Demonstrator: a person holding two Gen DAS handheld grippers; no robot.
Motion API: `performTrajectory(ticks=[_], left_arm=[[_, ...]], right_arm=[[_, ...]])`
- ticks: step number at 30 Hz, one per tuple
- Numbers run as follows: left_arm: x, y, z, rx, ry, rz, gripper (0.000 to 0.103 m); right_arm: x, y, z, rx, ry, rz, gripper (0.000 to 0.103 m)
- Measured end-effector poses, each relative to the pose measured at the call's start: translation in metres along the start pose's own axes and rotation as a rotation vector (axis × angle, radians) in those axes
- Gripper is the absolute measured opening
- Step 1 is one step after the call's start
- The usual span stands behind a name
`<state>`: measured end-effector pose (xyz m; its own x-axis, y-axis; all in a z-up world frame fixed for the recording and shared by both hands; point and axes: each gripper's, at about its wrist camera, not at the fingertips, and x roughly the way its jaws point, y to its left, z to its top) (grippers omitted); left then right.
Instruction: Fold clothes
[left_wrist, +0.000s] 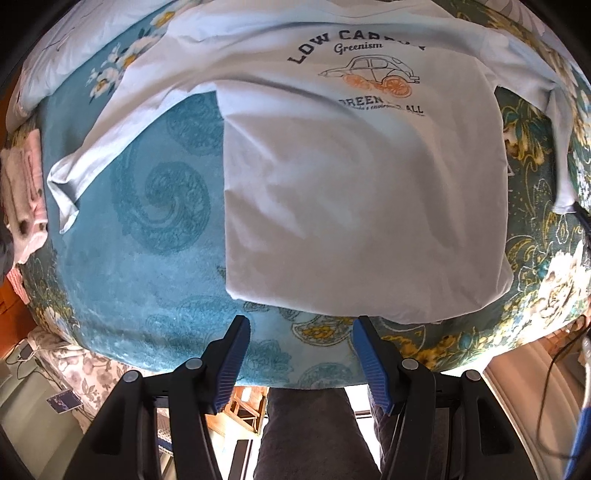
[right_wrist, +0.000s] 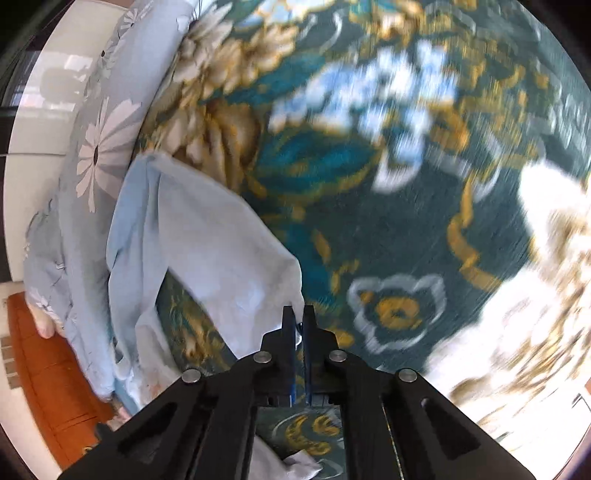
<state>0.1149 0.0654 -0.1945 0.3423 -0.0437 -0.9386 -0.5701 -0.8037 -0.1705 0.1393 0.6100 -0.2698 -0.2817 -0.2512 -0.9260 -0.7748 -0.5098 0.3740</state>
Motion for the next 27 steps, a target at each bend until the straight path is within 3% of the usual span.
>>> performTrajectory(ticks=[5, 16, 23, 27], left_arm=[[0.005, 0.0, 0.005, -0.009, 0.016, 0.0, 0.062], [0.004, 0.008, 0.008, -0.035, 0.0, -0.001, 0.062], [-0.002, 0.026, -0.001, -0.083, -0.033, -0.012, 0.062], [0.002, 0.038, -0.008, -0.111, -0.049, -0.018, 0.063]], right_arm=[[-0.028, -0.013, 0.056, -0.11, -0.079, -0.163, 0.003], [-0.046, 0.016, 0.16, -0.329, -0.22, -0.417, 0.002], [-0.02, 0.046, 0.172, -0.403, -0.157, -0.475, 0.003], [-0.027, 0.052, 0.16, -0.411, -0.155, -0.453, 0.005]])
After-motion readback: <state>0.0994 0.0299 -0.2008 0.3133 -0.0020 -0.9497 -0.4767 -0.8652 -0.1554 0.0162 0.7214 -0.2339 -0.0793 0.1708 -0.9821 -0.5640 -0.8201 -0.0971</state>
